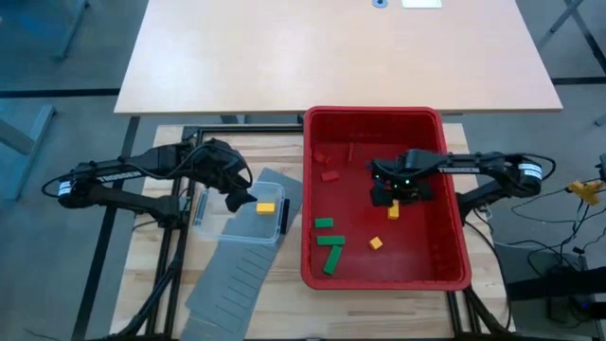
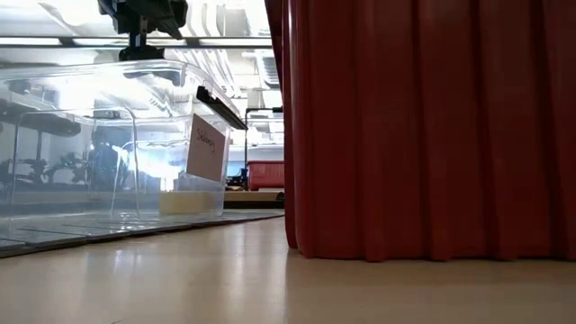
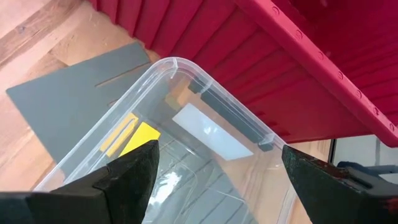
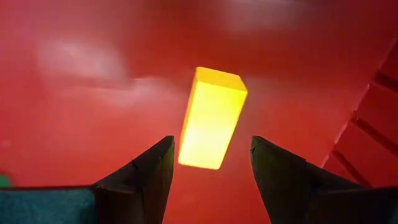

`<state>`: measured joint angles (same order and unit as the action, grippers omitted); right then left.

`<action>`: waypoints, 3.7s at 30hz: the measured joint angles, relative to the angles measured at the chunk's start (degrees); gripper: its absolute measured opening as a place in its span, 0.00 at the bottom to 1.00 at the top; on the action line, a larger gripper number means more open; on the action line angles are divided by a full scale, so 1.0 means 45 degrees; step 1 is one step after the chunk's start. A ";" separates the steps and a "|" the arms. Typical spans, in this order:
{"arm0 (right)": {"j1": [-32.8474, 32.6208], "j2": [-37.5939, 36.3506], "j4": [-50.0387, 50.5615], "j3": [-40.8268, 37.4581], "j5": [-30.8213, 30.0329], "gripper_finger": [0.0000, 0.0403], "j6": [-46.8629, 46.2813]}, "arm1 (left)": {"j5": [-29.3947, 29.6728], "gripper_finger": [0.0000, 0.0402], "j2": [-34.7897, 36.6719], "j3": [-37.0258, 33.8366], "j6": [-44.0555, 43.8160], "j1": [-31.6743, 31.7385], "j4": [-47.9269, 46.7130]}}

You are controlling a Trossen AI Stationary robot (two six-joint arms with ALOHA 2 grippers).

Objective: Sort blocks
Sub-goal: Remove the top yellow block from the red bin

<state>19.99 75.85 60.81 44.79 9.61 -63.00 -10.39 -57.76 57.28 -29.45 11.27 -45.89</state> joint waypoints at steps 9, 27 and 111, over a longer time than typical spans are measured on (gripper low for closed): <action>0.0000 0.1984 -0.1200 -0.0004 0.0126 0.47 0.0398 | -0.0005 0.78 0.0000 0.0000 -0.0005 0.0000 0.0001; -0.0029 0.2340 -0.2525 -0.0018 0.1213 0.28 0.1790 | -0.0010 0.78 0.0047 0.0000 0.0000 -0.0004 0.0167; -0.1559 0.2342 -1.5880 0.6723 0.1875 0.28 0.3347 | -0.0665 0.78 -0.2023 -0.0024 -0.2458 0.0442 1.1202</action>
<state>12.97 86.39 -10.66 75.05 18.04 -47.94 -13.39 -66.86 57.17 -40.51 13.26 4.52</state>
